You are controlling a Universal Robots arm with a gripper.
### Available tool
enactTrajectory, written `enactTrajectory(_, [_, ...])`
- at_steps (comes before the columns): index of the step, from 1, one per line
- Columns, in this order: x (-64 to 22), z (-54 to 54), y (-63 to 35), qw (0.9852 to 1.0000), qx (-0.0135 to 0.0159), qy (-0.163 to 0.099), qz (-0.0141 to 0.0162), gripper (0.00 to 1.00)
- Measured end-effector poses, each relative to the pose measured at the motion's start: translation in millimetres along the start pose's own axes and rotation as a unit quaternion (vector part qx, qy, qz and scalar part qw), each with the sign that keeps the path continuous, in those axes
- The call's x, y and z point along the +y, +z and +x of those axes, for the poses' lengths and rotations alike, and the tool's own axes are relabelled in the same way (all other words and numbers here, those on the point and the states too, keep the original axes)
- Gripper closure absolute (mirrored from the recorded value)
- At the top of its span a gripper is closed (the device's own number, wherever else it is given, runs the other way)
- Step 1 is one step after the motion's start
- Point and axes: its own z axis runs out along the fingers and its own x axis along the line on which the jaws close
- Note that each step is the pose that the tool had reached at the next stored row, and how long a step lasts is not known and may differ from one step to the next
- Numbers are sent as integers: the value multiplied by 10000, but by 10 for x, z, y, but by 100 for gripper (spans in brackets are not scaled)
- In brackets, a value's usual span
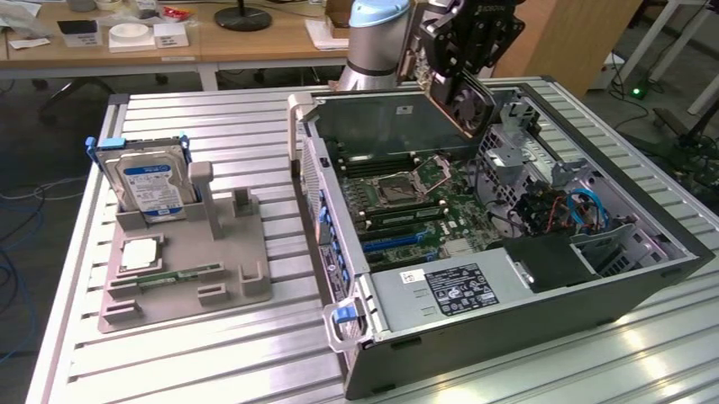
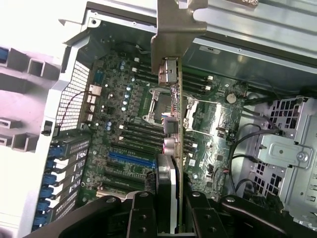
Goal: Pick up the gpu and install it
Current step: 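Insert the gpu into the slot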
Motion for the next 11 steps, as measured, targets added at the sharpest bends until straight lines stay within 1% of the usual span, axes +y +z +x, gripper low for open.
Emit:
enactTrajectory(6, [0, 0, 0, 9998, 11, -197, 0, 72])
enactTrajectory(11, [0, 0, 0, 9994, 20, -360, 1, 72])
